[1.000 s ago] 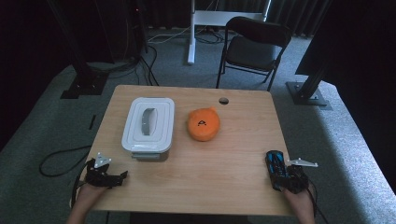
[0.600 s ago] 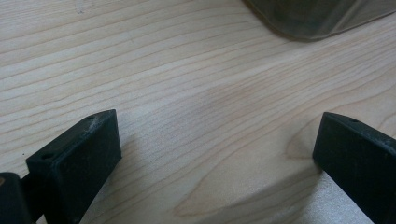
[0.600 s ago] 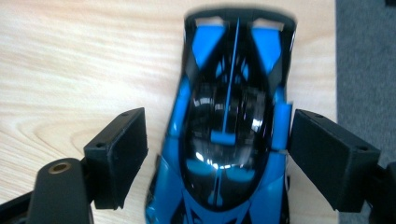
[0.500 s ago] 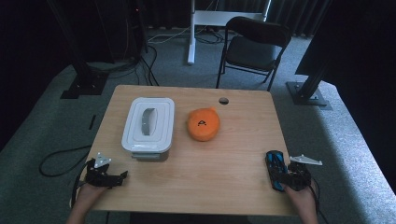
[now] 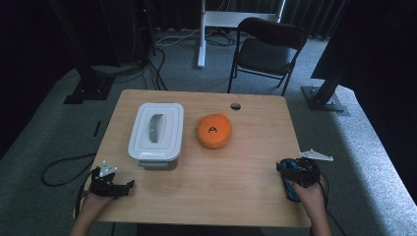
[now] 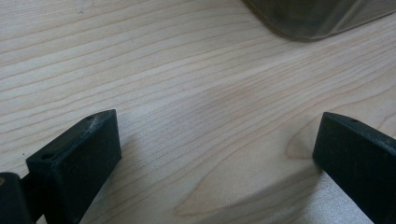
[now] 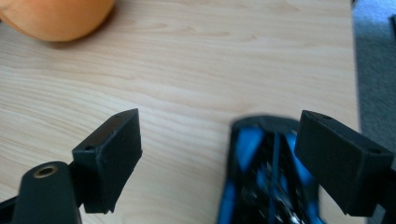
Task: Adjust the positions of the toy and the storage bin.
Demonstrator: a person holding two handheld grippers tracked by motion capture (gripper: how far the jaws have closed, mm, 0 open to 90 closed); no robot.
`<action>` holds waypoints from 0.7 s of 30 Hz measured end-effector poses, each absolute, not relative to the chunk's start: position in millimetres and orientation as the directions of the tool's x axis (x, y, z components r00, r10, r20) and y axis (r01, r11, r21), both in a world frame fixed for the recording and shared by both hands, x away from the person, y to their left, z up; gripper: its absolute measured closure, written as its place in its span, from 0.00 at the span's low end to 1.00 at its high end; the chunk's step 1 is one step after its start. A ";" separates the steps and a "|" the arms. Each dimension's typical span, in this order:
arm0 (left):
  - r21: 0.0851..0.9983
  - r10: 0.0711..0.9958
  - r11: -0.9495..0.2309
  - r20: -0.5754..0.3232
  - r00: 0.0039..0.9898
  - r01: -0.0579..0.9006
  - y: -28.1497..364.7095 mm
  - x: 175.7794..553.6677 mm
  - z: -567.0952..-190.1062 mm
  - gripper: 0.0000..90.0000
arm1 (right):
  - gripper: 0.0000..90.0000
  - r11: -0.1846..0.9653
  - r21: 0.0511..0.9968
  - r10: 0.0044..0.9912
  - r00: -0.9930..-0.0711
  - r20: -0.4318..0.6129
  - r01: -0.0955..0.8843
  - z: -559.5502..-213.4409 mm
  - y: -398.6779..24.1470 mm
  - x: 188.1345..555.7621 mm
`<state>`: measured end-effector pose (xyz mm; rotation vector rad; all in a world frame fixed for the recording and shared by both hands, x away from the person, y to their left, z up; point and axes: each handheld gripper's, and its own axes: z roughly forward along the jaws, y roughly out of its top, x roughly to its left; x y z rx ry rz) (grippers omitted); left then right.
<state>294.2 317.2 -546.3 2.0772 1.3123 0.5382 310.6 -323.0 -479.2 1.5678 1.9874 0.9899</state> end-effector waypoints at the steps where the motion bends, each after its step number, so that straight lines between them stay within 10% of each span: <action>1: 0.687 0.906 -0.317 0.014 0.424 0.654 317.1 294.2 -546.4 0.02 | 0.16 0.115 0.747 0.953 -0.286 0.104 0.655 -478.1 -320.0 313.4; 21: 0.687 0.906 -0.316 0.013 0.423 0.654 317.1 294.2 -546.5 0.02 | 0.17 0.190 0.760 0.905 -0.412 0.110 0.622 -461.9 -267.4 355.4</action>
